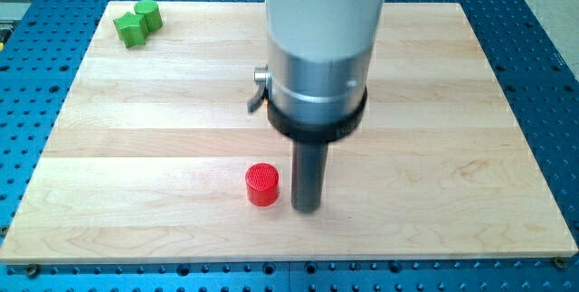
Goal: Place the red circle to the top right of the red star
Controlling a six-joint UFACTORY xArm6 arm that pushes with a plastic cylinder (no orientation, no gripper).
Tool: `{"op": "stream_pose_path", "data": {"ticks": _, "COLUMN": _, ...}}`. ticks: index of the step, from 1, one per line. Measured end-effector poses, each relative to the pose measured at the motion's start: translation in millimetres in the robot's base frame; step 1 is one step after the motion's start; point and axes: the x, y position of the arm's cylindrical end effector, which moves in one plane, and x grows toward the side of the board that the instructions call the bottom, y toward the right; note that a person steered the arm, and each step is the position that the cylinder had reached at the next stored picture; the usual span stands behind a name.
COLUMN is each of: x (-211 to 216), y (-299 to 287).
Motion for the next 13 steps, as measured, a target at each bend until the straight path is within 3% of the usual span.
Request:
{"op": "stream_pose_path", "data": {"ticks": 1, "x": 16, "y": -50}}
{"op": "stream_pose_path", "data": {"ticks": 2, "x": -18, "y": -66}}
{"op": "stream_pose_path", "data": {"ticks": 4, "x": -59, "y": 14}}
{"op": "stream_pose_path", "data": {"ticks": 5, "x": -40, "y": -16}}
{"op": "stream_pose_path", "data": {"ticks": 7, "x": -80, "y": -33}}
{"op": "stream_pose_path", "data": {"ticks": 8, "x": -90, "y": -18}}
{"op": "stream_pose_path", "data": {"ticks": 9, "x": -92, "y": 36}}
{"op": "stream_pose_path", "data": {"ticks": 10, "x": -82, "y": 29}}
{"op": "stream_pose_path", "data": {"ticks": 12, "x": -139, "y": 62}}
{"op": "stream_pose_path", "data": {"ticks": 13, "x": -108, "y": 84}}
